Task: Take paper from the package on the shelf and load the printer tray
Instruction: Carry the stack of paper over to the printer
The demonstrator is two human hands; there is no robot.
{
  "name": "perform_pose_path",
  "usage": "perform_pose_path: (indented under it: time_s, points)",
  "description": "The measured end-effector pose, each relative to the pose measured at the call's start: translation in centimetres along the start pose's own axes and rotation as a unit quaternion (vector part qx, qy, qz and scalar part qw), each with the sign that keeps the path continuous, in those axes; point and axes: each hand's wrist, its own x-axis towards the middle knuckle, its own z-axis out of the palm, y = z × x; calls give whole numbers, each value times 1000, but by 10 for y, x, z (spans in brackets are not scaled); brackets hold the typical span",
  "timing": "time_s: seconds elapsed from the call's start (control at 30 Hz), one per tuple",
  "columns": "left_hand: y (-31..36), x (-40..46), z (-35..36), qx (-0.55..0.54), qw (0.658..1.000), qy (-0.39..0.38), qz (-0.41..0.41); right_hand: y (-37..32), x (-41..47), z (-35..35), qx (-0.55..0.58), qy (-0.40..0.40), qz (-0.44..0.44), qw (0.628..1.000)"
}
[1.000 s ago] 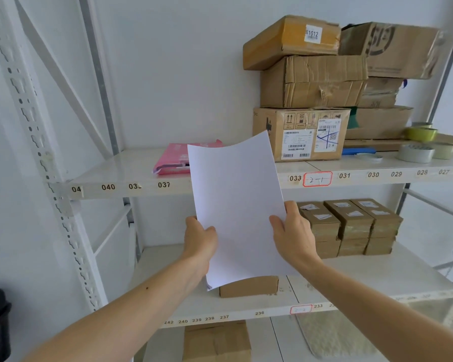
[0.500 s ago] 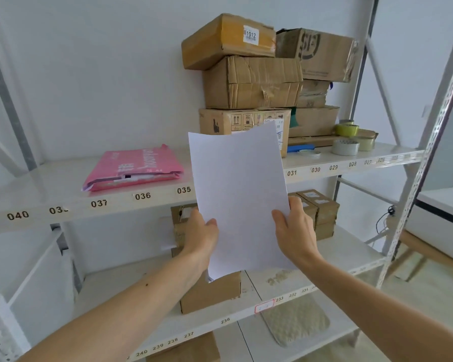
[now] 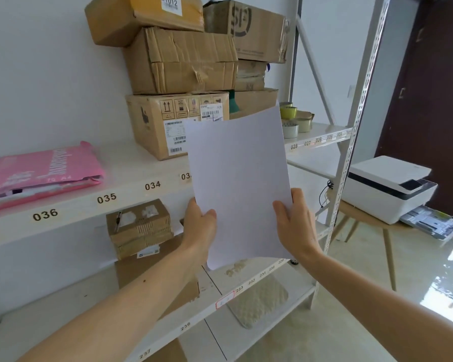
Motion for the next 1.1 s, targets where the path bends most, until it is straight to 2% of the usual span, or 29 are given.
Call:
perform_pose_path:
  time_s: [0.2, 0.5, 1.1]
  points:
    - [-2, 14, 58, -51, 998, -26, -12, 39, 29, -26, -11, 30, -9, 999]
    - [-2, 35, 184, -84, 995, -53, 21, 116, 81, -95, -16, 63, 12, 998]
    - [-3, 92, 442, -44, 985, -168, 22, 293, 193, -223, -52, 167, 73, 982]
